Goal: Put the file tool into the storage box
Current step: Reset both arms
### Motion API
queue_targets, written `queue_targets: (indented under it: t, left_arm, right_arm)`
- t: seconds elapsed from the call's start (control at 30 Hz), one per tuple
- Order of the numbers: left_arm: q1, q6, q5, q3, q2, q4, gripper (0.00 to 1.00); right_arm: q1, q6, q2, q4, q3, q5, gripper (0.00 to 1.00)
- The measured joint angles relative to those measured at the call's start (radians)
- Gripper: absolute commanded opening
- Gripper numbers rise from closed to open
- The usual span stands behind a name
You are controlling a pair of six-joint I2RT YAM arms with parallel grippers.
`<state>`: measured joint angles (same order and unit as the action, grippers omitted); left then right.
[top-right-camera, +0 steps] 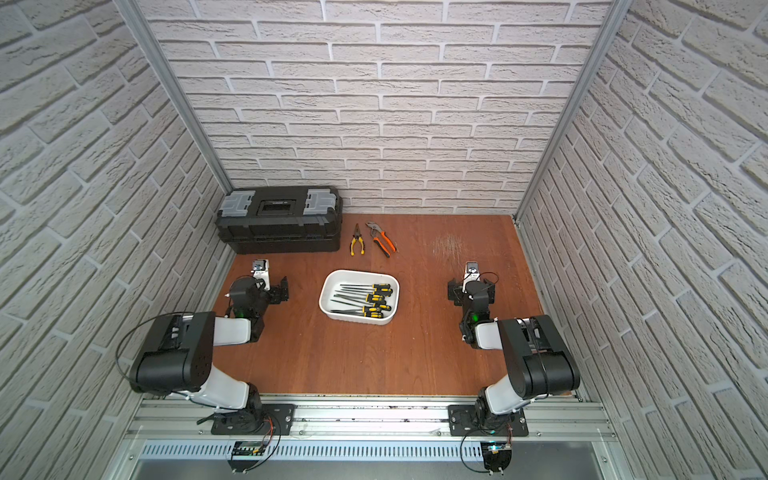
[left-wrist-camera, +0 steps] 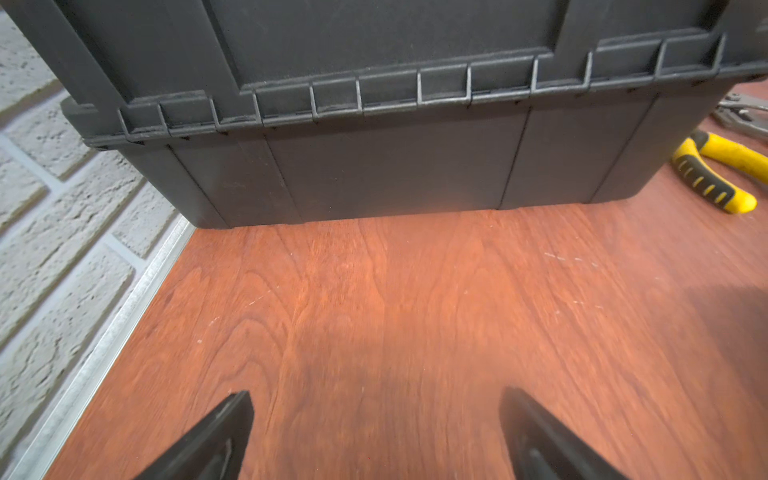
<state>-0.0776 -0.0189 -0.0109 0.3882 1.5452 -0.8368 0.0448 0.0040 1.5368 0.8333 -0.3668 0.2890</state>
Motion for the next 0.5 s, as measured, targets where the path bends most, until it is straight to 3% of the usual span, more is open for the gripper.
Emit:
queue_targets:
  t: [0.5]
  left_arm:
    - [0.0,0.0,0.001,0.0,0.0,0.0,0.98]
  right_arm:
    - [-0.001,0.0,0.0,-0.007,-0.005,-0.006,0.99]
